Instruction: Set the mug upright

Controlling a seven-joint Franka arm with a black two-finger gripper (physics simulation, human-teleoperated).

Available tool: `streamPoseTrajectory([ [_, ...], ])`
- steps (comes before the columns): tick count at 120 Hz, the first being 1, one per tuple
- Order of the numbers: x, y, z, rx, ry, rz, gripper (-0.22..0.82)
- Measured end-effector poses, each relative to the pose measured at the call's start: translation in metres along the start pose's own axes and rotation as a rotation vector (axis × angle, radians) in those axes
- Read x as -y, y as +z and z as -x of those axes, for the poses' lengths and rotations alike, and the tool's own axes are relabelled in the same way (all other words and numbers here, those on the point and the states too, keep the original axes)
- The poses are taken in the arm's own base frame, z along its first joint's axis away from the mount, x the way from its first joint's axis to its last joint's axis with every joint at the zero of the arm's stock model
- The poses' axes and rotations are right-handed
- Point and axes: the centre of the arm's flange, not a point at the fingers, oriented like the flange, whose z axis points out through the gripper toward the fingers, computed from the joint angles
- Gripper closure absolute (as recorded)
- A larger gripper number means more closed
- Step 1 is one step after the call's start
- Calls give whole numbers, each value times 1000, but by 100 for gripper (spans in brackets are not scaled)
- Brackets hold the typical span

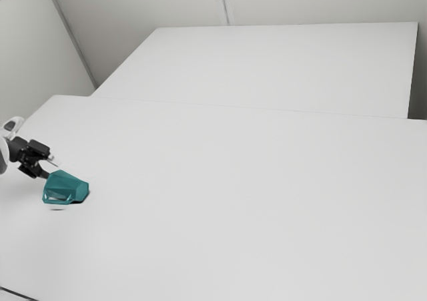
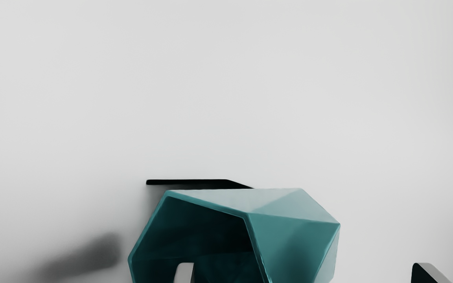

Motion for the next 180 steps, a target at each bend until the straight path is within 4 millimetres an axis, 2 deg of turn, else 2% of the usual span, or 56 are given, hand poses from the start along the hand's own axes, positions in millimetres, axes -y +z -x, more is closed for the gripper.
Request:
streamPoseTrajectory([
  [28,4,19,3,-5,15,52,2],
  [33,5,22,5,-3,14,60,8],
  [50,3,21,6,-4,28,65,44],
  [62,-1,18,7,-2,41,72,59],
  [83,-14,23,2,13,72,96,71],
  [92,-19,26,-1,19,86,104,74],
  [108,-42,20,-4,14,123,110,76],
  [120,-68,13,-6,10,161,99,77],
  [145,-150,21,-32,80,285,7,77],
  [180,-270,61,-48,183,392,-240,78],
])
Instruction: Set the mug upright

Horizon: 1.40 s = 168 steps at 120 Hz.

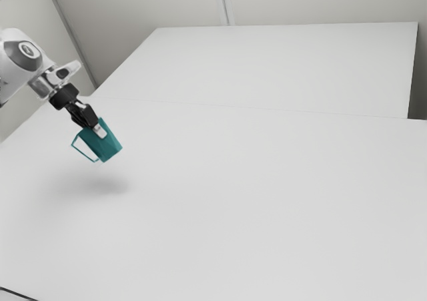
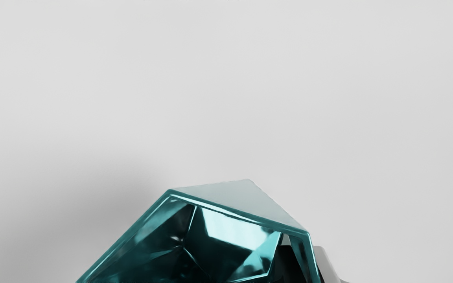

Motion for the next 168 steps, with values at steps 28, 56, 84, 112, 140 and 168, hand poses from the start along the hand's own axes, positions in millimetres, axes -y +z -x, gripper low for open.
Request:
streamPoseTrajectory([
  [28,-72,42,-52,104,16,-238,78],
  [56,-93,88,-72,105,-58,-402,78],
  [84,-87,138,-71,68,-174,-470,78],
  [112,-82,164,-74,-16,-260,-508,78],
  [140,-78,181,-81,-49,-329,-516,78],
  [168,-73,195,-84,-55,-384,-511,73],
])
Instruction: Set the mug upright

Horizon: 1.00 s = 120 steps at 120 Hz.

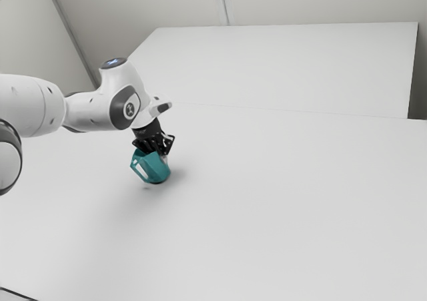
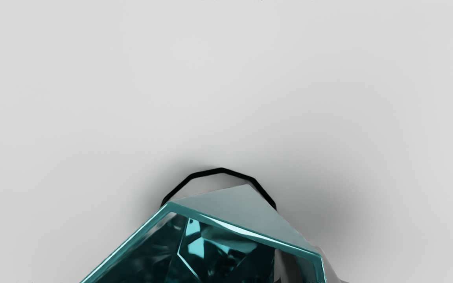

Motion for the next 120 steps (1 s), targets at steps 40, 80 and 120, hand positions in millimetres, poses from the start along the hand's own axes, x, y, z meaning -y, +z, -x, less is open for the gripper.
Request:
streamPoseTrajectory([
  [40,-16,-59,-12,-65,-8,24,17],
  [80,-27,-164,-58,-70,44,30,3],
  [120,-34,-253,-55,-32,132,30,1],
])
